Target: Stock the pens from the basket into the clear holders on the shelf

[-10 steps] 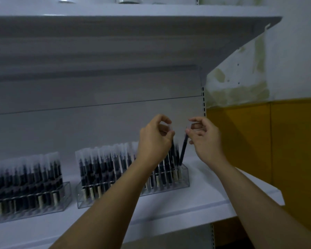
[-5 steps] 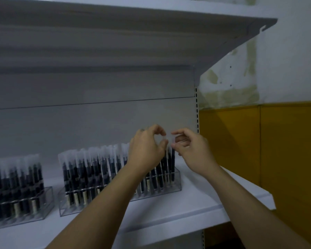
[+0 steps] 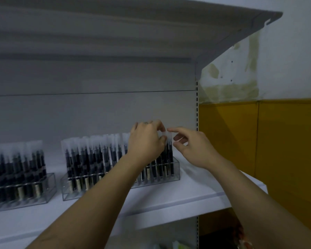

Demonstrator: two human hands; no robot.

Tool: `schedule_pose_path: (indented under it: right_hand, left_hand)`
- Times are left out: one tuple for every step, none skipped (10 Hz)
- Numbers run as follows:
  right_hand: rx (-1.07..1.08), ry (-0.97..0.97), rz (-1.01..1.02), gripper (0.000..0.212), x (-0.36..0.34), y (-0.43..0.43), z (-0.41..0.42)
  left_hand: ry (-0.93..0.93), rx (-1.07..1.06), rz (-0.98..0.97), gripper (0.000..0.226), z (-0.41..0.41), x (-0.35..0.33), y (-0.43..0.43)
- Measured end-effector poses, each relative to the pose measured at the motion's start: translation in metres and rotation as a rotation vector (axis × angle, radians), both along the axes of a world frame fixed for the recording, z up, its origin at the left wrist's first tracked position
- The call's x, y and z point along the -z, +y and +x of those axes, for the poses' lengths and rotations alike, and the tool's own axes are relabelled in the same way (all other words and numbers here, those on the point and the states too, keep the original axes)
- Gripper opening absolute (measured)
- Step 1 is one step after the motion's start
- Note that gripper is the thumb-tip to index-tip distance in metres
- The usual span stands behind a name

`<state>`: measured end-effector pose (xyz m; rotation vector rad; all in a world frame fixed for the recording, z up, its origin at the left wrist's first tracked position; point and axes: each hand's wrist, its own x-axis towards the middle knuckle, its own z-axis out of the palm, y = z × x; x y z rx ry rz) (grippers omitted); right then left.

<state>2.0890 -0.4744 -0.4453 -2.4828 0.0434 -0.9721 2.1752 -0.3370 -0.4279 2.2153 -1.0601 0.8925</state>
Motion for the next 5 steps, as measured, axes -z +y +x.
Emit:
schedule_pose_path:
  right_hand:
    - [-0.001, 0.020, 0.011, 0.045, 0.002, 0.001, -0.001]
    - [-0.001, 0.034, 0.013, 0.057, 0.008, 0.001, 0.000]
    - [0.006, 0.074, 0.038, 0.076, 0.012, 0.005, -0.003]
    - [0.009, 0.060, 0.049, 0.079, 0.015, 0.010, -0.010]
    - [0.006, 0.040, 0.064, 0.075, 0.017, 0.021, -0.019]
  left_hand:
    - [-0.028, -0.009, 0.034, 0.022, 0.000, 0.001, 0.003]
    - [-0.044, -0.023, 0.080, 0.029, -0.003, 0.002, 0.006]
    - [-0.039, -0.023, 0.117, 0.041, -0.010, 0.004, 0.013]
    - [-0.045, -0.024, 0.110, 0.051, -0.018, 0.005, 0.025]
    - [-0.044, -0.040, 0.106, 0.050, -0.026, 0.004, 0.044]
